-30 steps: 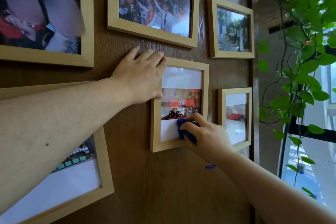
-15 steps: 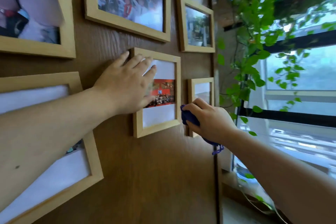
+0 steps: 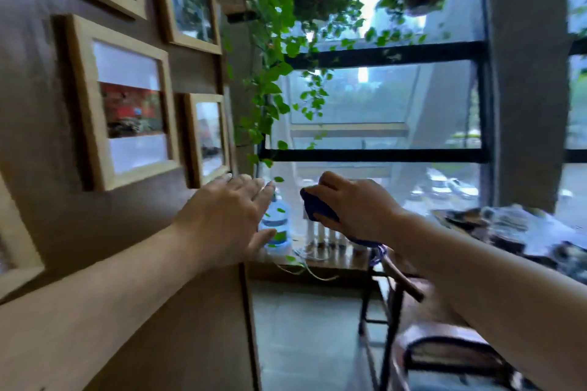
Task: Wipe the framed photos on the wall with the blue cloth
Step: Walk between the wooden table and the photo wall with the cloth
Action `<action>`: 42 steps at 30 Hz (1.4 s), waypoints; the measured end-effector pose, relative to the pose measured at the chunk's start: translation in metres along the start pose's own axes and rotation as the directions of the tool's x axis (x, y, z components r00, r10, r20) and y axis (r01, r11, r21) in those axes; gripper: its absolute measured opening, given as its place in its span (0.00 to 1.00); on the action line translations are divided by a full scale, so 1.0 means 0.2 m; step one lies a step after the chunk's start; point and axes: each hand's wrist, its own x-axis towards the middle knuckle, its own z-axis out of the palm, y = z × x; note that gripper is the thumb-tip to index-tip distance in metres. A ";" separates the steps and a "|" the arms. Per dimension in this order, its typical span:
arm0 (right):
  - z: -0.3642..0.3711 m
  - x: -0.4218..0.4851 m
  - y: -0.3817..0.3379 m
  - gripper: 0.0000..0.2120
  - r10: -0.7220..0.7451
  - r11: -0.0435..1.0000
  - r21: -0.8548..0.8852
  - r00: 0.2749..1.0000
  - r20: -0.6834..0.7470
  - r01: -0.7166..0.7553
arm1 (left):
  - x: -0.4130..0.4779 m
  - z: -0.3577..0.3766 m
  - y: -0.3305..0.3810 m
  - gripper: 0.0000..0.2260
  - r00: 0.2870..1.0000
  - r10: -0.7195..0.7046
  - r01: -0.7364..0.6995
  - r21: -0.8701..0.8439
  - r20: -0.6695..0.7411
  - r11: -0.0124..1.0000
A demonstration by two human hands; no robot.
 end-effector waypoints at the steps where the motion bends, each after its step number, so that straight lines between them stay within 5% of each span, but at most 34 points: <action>1: -0.01 -0.09 0.01 0.20 0.025 1.000 0.011 0.999 0.024 -0.026 | 0.02 0.01 0.07 0.32 1.000 0.023 -0.023 -0.042 -0.001 0.999; 11: -0.19 -1.10 0.20 0.19 0.357 0.934 -0.100 0.908 0.219 -0.343 | 0.31 -0.02 0.87 0.30 0.950 0.294 -0.311 -0.286 -0.102 0.906; 16: -0.34 -1.72 0.21 0.19 0.537 0.843 -0.122 0.804 0.255 -0.524 | 0.44 -0.06 1.41 0.30 0.883 0.437 -0.467 -0.394 -0.168 0.792; 29: -0.69 -3.36 -0.13 0.22 0.894 0.387 -0.297 0.277 0.351 -0.873 | 0.31 -0.40 2.97 0.31 0.578 0.747 -0.785 -0.474 -0.329 0.398; 42: -0.80 -4.46 -0.55 0.22 0.888 0.120 -0.599 -0.185 0.422 -0.792 | 0.04 -0.51 3.72 0.26 0.385 0.845 -0.840 -0.521 -0.371 0.154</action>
